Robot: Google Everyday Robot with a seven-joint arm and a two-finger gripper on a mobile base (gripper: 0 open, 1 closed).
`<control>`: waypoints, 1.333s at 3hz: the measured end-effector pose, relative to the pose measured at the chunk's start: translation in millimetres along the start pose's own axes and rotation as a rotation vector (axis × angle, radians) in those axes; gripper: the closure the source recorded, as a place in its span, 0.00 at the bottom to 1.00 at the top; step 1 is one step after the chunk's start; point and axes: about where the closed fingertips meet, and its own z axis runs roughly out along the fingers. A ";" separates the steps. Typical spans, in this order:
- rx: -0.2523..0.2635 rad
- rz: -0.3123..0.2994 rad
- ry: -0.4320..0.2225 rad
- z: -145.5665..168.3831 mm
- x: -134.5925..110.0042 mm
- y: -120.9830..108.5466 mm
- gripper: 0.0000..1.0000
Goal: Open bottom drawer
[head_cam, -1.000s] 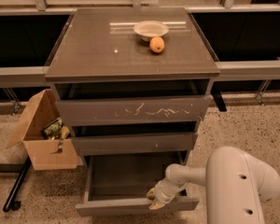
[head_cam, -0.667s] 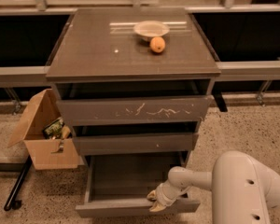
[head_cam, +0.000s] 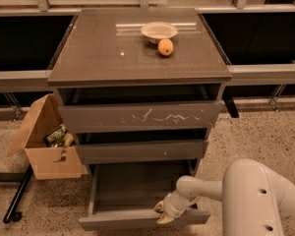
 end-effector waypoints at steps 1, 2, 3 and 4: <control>0.000 0.000 0.000 0.0 0.0 0.0 0.35; -0.024 0.020 -0.010 1.8 5.7 14.2 0.12; -0.071 0.108 -0.034 1.4 22.8 54.8 0.00; -0.075 0.111 -0.048 -16.5 22.9 76.3 0.00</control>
Offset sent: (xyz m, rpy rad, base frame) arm -0.0332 -0.0215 -0.0067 0.0075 0.0832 -0.0161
